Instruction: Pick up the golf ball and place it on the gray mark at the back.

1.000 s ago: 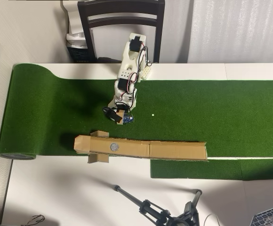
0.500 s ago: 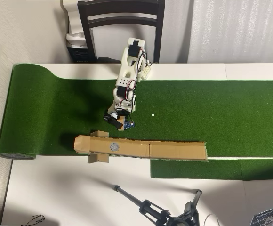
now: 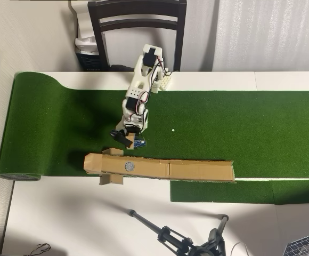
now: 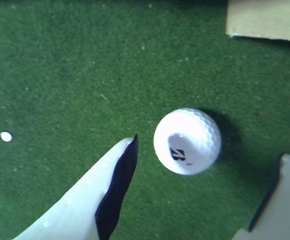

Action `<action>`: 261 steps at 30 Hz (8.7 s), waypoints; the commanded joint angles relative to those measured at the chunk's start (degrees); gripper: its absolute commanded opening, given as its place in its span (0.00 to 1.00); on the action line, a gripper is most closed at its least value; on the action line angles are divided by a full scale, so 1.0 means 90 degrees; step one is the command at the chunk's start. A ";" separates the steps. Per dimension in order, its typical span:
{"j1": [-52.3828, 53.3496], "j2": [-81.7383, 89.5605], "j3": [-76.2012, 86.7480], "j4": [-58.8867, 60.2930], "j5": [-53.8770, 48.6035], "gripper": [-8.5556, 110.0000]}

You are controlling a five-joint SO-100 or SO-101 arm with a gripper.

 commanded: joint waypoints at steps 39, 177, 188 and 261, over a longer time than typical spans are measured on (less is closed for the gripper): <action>-0.0264 -0.0791 -0.0469 -0.0029 -0.0410 0.44; -0.0264 0.0264 -0.3252 -0.0400 -0.0488 0.20; -0.0313 -0.0303 -0.3252 -0.1396 -0.0479 0.20; -0.0928 -0.2168 -0.4121 -0.1777 -0.0117 0.20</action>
